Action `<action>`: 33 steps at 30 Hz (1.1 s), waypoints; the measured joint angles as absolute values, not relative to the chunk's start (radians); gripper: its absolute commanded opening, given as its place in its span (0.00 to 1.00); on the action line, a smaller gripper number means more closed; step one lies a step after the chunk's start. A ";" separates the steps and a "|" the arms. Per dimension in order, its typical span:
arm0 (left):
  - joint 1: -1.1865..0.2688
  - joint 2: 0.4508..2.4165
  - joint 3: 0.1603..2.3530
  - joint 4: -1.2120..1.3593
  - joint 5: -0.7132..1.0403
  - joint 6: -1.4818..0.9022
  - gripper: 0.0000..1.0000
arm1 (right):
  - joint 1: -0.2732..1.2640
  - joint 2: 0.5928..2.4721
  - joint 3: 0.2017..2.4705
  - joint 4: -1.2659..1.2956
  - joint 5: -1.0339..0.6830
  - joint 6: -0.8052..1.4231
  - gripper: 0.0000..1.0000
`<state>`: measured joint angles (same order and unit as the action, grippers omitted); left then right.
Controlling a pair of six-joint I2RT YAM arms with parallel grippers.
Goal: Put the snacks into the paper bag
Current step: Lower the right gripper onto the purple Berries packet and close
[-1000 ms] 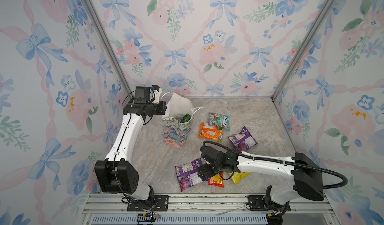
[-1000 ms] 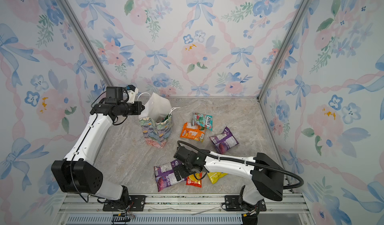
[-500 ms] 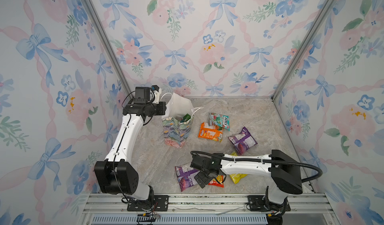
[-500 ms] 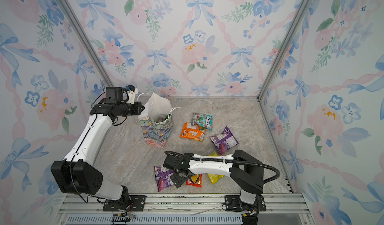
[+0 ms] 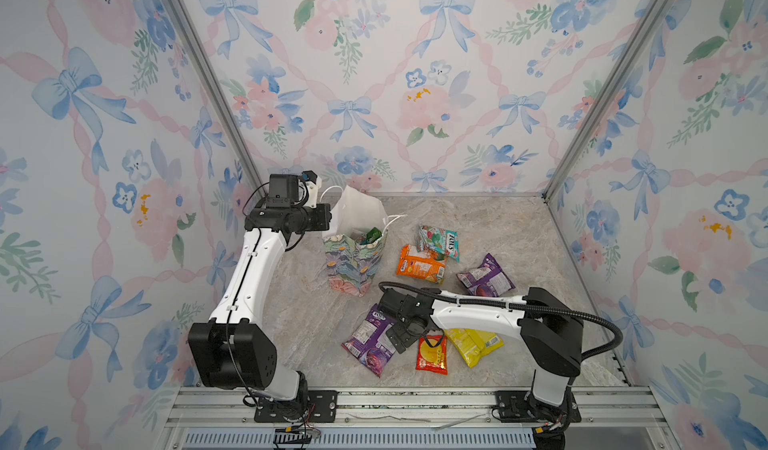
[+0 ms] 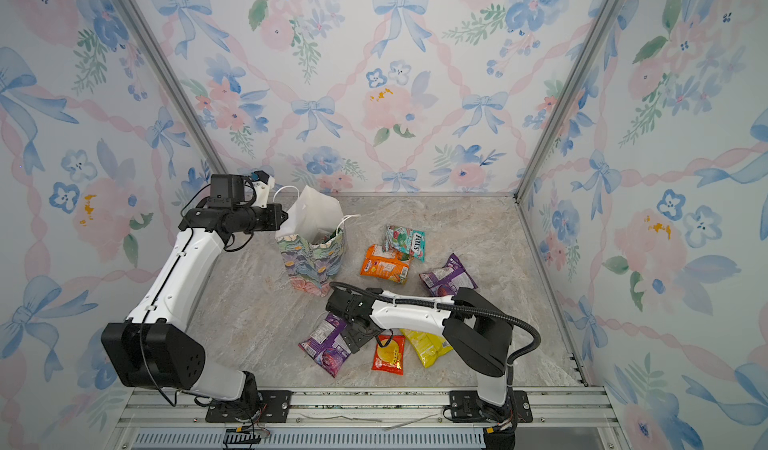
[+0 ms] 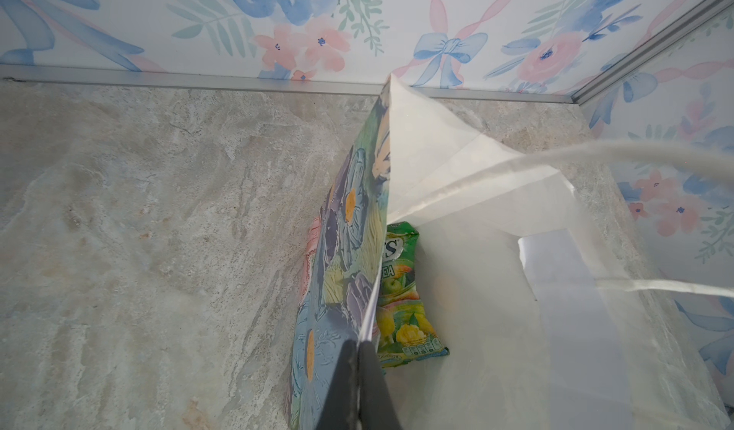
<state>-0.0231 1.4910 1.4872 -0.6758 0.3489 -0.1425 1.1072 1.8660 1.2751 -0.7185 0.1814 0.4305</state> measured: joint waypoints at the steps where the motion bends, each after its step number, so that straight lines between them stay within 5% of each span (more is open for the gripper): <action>1: -0.023 1.491 1.487 -0.675 0.349 -0.142 0.00 | 1.097 1.874 1.285 -0.714 0.181 0.422 0.99; 10: -0.018 1.485 1.470 -0.667 0.350 -0.142 0.00 | 0.977 1.903 1.343 -0.605 0.088 0.408 0.97; 20: -0.012 1.477 1.461 -0.660 0.356 -0.142 0.00 | 0.944 1.713 1.076 -0.345 -0.189 0.660 0.88; 33: -0.006 1.475 1.457 -0.659 0.357 -0.142 0.00 | 0.945 1.700 0.923 -0.099 -0.299 0.908 0.75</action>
